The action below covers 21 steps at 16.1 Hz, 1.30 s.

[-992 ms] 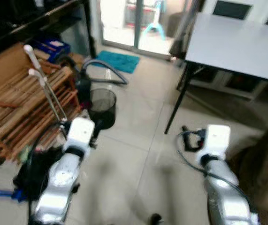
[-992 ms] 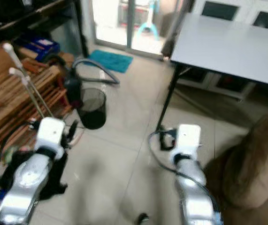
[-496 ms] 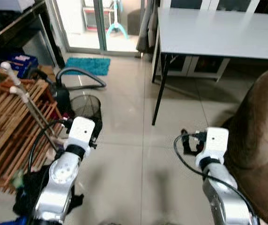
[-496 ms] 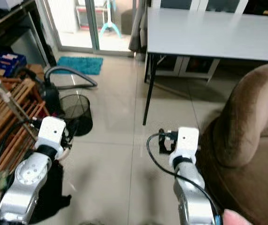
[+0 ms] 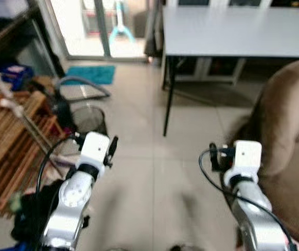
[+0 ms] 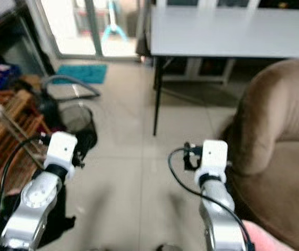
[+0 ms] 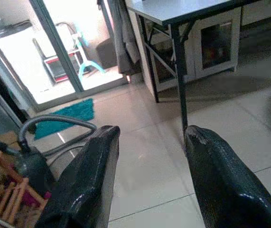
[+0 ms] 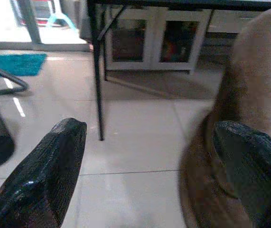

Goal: Move the pillow to the sofa from floor

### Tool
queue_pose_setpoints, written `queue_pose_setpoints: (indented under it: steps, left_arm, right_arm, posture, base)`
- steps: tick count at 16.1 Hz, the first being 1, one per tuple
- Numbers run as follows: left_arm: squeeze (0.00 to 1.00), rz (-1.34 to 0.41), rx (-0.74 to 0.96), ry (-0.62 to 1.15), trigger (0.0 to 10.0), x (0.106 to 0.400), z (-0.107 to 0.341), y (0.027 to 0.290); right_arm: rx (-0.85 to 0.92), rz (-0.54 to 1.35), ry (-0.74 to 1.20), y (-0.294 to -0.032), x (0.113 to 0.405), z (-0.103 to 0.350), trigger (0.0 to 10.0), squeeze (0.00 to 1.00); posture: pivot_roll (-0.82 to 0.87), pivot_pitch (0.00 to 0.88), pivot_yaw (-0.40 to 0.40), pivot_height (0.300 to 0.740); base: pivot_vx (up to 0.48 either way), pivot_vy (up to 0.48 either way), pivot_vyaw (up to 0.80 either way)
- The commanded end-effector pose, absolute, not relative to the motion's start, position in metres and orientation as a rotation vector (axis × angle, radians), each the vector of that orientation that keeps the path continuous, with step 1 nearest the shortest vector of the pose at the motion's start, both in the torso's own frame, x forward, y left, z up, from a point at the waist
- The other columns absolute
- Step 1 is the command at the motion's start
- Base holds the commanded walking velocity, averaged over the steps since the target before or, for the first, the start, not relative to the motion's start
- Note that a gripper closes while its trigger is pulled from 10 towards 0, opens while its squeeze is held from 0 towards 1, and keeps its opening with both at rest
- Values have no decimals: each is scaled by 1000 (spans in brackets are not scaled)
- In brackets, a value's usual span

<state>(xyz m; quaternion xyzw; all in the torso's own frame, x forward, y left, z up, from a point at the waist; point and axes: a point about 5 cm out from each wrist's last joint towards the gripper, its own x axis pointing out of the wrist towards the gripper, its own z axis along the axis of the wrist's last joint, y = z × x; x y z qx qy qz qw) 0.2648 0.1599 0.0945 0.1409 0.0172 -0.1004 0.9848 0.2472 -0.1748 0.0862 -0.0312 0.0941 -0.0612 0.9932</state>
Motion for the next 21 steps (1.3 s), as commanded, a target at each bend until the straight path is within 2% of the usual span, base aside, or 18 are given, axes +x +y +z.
queue_pose_setpoints:
  steps: [1, 4, 8, 11, 15, 19, 21]
  left_arm:
    - [0, -182, 282, 42, 10000, 263, 92, 163]
    - [0, -163, 289, 36, 10000, 262, 92, 166]
    - [0, -176, 295, 30, 10000, 262, 94, 163]
    - [0, -187, 283, 28, 10000, 265, 95, 163]
    - [0, -201, 297, 18, 10000, 268, 96, 161]
    - [0, -205, 299, 12, 10000, 270, 97, 161]
    - [0, -204, 295, 9, 10000, 271, 97, 160]
  right_arm:
    - [-72, -125, 189, -175, 247, 89, 10000, 0]
    - [-79, -111, 194, -173, 247, 89, 10000, 0]
    - [-77, -105, 203, -171, 247, 88, 10000, 0]
    - [-71, -122, 207, -172, 246, 86, 10000, 0]
    - [-70, -136, 214, -174, 247, 85, 10000, 0]
    - [-70, -140, 216, -174, 249, 85, 10000, 0]
    - [-72, -141, 217, -175, 249, 85, 10000, 0]
  posture:
    - [-45, 37, 5, 740]
    - [-44, 34, -2, 740]
    - [-41, 38, 1, 740]
    - [-44, 42, 16, 740]
    - [-41, 47, 25, 740]
    - [-41, 47, 25, 740]
    - [-41, 45, 25, 740]
  base:
    - [0, 0, 0]
    - [0, 0, -800]
    - [0, -480, -200]
    - [0, 0, 0]
    - [0, 0, -800]
    - [0, 0, 0]
    - [0, 0, -800]
